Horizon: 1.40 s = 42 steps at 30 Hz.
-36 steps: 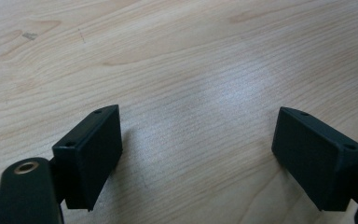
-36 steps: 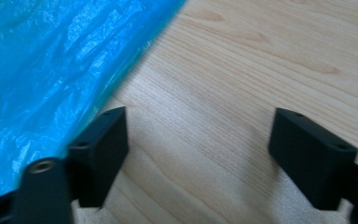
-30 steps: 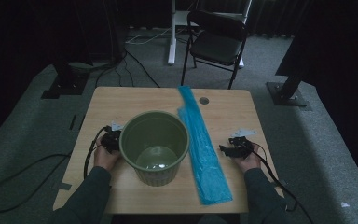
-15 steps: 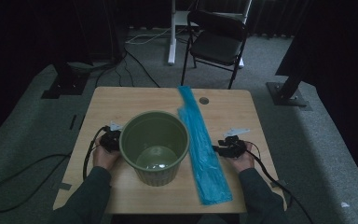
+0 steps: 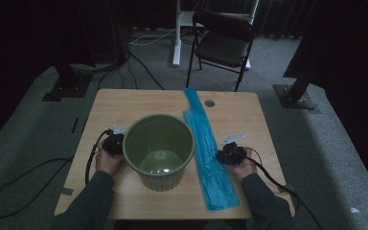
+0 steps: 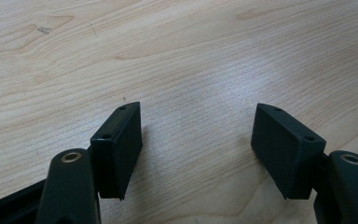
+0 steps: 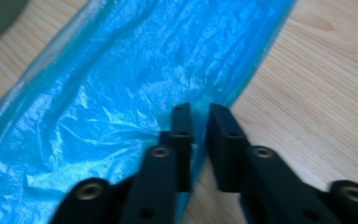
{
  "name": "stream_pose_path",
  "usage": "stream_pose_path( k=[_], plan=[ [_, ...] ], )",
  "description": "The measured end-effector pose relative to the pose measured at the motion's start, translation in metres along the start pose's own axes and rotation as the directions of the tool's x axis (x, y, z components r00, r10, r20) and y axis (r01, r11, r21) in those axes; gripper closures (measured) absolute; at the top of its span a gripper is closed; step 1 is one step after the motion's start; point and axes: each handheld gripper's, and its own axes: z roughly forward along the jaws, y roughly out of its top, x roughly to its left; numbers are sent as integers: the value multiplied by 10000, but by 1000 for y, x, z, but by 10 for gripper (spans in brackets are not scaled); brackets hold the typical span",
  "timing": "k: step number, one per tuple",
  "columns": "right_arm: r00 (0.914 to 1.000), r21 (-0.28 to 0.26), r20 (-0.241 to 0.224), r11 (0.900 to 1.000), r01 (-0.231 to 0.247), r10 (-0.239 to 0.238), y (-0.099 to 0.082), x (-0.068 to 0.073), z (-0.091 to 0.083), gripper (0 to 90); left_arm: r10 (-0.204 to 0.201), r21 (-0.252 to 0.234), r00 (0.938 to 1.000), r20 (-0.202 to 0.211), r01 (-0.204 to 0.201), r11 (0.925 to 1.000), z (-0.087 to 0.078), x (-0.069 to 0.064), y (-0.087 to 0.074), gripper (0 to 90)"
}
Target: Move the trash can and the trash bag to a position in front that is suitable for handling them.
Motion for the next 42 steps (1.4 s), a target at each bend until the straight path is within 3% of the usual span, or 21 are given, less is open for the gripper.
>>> stream_pose_path(
  k=[4, 10, 15, 17, 20, 22, 24, 26, 28, 34, 42],
  plan=[
    [9996, 106, 291, 9999, -17, 14, -2, -6, -2, 837, 11, 81, 10000, 15, -11, 10000, -1, 0, 1, 336],
    [9981, 211, 578, 9995, -214, 201, -11, -25, -10, 846, -18, 413, 9997, 255, 8, 9991, -5, 3, 3, 457],
    [9973, 292, 647, 9989, -377, 357, -13, -30, -12, 877, -131, 494, 9988, 471, 107, 9987, -6, 5, 3, 464],
    [9972, 225, 645, 9989, -402, 386, -13, -29, -12, 825, -100, 545, 9983, 579, 69, 9985, -7, 5, 4, 479],
    [9985, 144, 295, 9988, -475, 471, -11, -27, -10, 640, -137, 592, 9963, 846, 87, 9982, -8, 5, 4, 499],
    [9987, 118, 276, 9990, -429, 425, -11, -26, -9, 639, -128, 602, 9956, 925, 73, 9982, -8, 5, 4, 499],
    [9986, 159, 181, 9986, -503, 500, -11, -25, -9, 703, -142, 629, 9945, 1037, 77, 9980, -8, 5, 4, 508],
    [9990, 282, 216, 9988, -395, 389, -9, -24, -9, 850, -122, 659, 9939, 1093, 50, 9978, -9, 5, 4, 512],
    [9989, 330, 263, 9987, -385, 376, -9, -23, -9, 885, -18, 638, 9942, 1074, -51, 9979, -11, 5, 5, 512],
    [9983, 508, 480, 9981, -346, 321, -10, -28, -12, 898, 26, 187, 9920, 1259, -50, 9998, -23, 6, 7, 513],
    [9957, 607, 728, 9962, -621, 576, -19, -44, -19, 898, 179, 64, 9898, 1413, -190, 9998, -38, 8, 5, 513]
  ],
)
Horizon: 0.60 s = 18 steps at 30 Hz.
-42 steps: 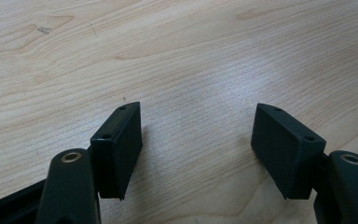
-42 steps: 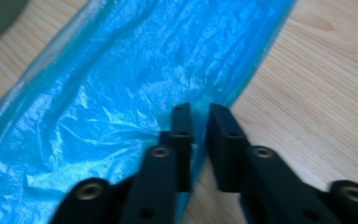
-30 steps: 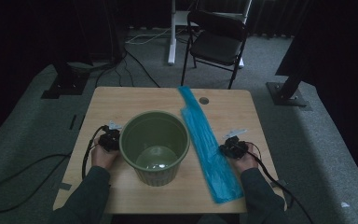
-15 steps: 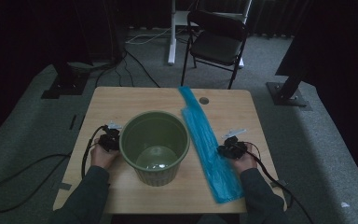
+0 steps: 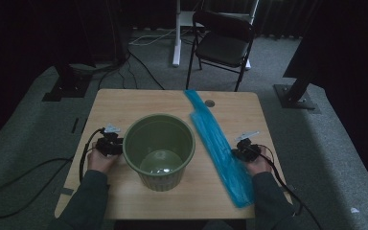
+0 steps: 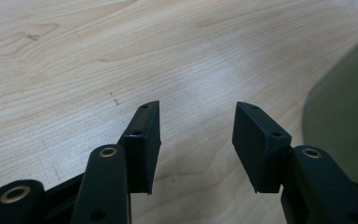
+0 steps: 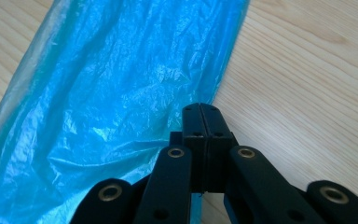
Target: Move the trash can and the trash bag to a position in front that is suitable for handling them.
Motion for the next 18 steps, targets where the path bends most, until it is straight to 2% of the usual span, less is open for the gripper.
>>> stream_pose_path(
  k=[6, 10, 15, 18],
  plan=[
    [9995, 62, 260, 9998, -190, 188, -6, -10, -4, 898, 197, -152, 9994, 284, -193, 9997, -14, -6, -3, 513],
    [9993, -30, 305, 9998, -202, 203, -5, -8, -6, 897, 268, -124, 9989, 389, -263, 9996, -20, -8, -8, 513],
    [9997, -730, 167, 9972, -149, 161, 2, 2, -18, 746, 251, -167, 9981, 562, -242, 9996, -35, -9, -18, 513],
    [9999, -953, 60, 9954, 101, -96, 7, 11, -21, 697, 300, -245, 9970, 711, -283, 9993, -46, -12, -24, 512]
  ],
)
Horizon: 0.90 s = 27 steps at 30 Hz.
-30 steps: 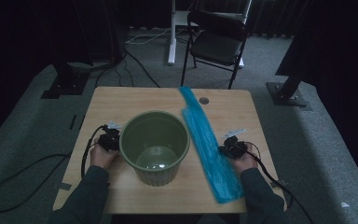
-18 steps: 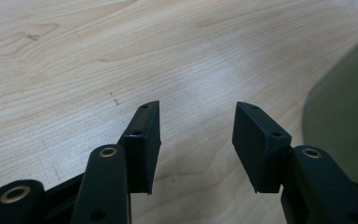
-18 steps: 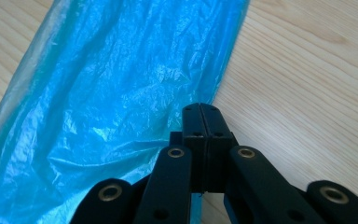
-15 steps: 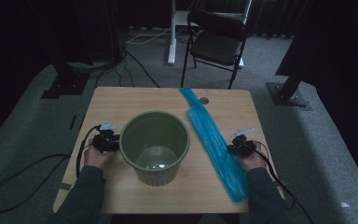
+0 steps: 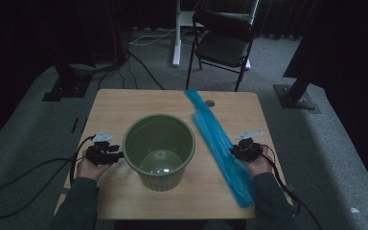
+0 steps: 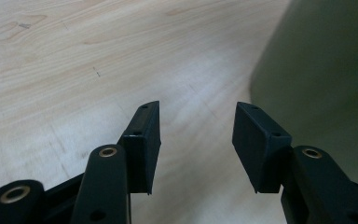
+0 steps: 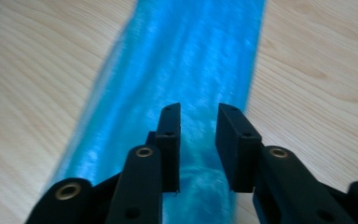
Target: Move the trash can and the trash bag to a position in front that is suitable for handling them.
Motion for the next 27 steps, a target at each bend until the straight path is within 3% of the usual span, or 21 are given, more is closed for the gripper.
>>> stream_pose_path(
  k=[6, 14, 21, 27],
  plan=[
    [9992, -48, -286, 9996, 273, -275, 5, 11, 0, 651, 145, -185, 9984, 550, -135, 9997, -18, -9, -13, 510],
    [9974, -240, -596, 9989, 399, -413, 11, 18, -3, 629, 787, -464, 9885, 1294, -732, 9962, -25, -23, -16, 491],
    [9941, -366, -890, 9976, 590, -621, 15, 26, -4, 619, 1234, -499, 9818, 1444, -1173, 9918, -22, -36, -10, 478],
    [9870, -570, -1106, 9922, 1111, -1169, 26, 42, -4, 606, 1344, -438, 9795, 1502, -1292, 9907, -14, -40, -5, 474]
  ],
)
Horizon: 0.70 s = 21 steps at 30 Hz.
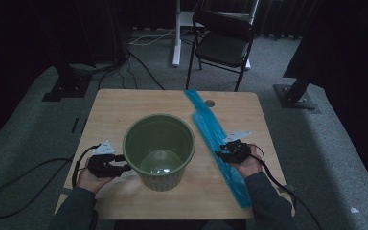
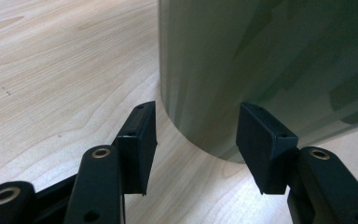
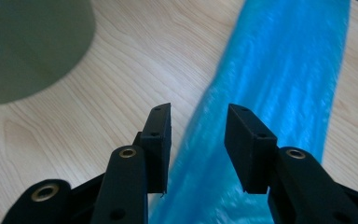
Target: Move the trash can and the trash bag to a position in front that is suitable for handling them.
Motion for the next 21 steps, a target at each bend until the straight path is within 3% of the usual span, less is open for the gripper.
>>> stream_pose_path(
  k=[6, 13, 19, 21],
  plan=[
    [9986, -225, -504, 9996, 161, -172, 10, 12, 1, 599, 77, 31, 9999, -127, -77, 10000, 8, -2, 8, 474],
    [9905, -674, -1236, 9964, 515, -595, 26, 30, 3, 590, 142, 61, 9997, -220, -141, 9999, 21, -3, 19, 476],
    [9844, -898, -1600, 9942, 596, -735, 30, 36, 4, 595, 231, 72, 9993, -308, -229, 9997, 34, -4, 30, 478],
    [9868, -866, -1424, 9941, 655, -774, 31, 35, 3, 601, 198, 61, 9991, -379, -196, 9998, 38, -4, 33, 491]
  ],
)
